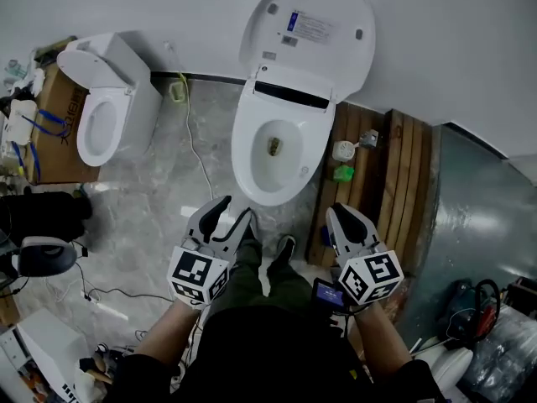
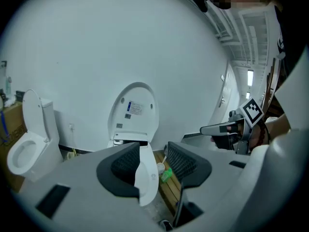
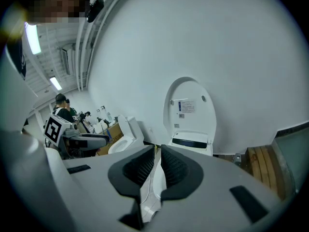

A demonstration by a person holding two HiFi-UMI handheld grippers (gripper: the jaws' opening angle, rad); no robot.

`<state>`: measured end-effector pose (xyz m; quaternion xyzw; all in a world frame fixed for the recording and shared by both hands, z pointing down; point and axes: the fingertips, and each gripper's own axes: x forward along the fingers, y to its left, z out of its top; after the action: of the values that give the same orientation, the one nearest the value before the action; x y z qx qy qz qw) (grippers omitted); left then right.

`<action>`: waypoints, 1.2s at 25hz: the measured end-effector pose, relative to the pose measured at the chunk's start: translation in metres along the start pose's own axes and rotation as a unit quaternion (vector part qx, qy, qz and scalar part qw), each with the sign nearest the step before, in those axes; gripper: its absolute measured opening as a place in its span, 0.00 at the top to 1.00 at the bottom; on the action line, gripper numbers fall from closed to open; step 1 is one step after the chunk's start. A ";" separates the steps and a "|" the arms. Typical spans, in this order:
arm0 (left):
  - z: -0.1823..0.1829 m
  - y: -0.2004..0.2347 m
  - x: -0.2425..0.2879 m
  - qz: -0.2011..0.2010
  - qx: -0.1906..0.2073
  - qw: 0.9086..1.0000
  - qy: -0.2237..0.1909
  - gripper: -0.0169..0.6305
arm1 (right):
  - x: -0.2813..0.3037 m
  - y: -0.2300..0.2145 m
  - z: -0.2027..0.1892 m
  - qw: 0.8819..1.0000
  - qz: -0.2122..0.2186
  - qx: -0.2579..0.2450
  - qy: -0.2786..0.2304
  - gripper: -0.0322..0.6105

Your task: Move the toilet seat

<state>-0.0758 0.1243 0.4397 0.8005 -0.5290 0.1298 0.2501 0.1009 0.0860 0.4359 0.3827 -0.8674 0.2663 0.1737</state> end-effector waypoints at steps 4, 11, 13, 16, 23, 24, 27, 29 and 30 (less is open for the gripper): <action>-0.009 0.031 0.020 -0.005 0.036 0.999 0.013 0.68 | 0.030 0.003 0.005 0.999 0.015 0.035 -0.016 0.89; -0.039 0.067 0.045 -0.046 0.082 0.994 0.062 0.67 | 0.065 -0.003 -0.002 1.000 -0.004 0.030 0.005 0.86; -0.050 0.077 0.052 -0.053 0.088 0.992 0.076 0.65 | 0.073 -0.008 -0.008 0.999 -0.008 0.031 0.016 0.78; -0.069 0.090 0.063 -0.057 0.093 0.990 0.095 0.65 | 0.085 -0.018 -0.022 0.999 -0.015 0.026 0.035 0.73; -0.112 0.110 0.094 -0.050 0.088 0.987 0.122 0.65 | 0.121 -0.049 -0.080 0.995 -0.015 -0.001 0.097 0.70; -0.118 0.111 0.099 -0.050 0.087 0.987 0.126 0.65 | 0.126 -0.053 -0.089 0.995 -0.013 0.001 0.103 0.70; -0.137 0.112 0.111 -0.048 0.081 0.986 0.136 0.65 | 0.141 -0.064 -0.116 0.993 -0.010 0.001 0.122 0.70; -0.150 0.113 0.118 -0.046 0.076 0.986 0.141 0.65 | 0.150 -0.073 -0.136 0.990 -0.012 -0.001 0.139 0.70; -0.157 0.112 0.122 -0.046 0.076 0.985 0.145 0.65 | 0.155 -0.078 -0.147 0.989 -0.014 0.000 0.148 0.70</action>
<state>-0.1195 0.0776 0.6593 0.8131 -0.4388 0.2725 0.2685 0.0743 0.0412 0.6572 0.3508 -0.8267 0.3178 0.3042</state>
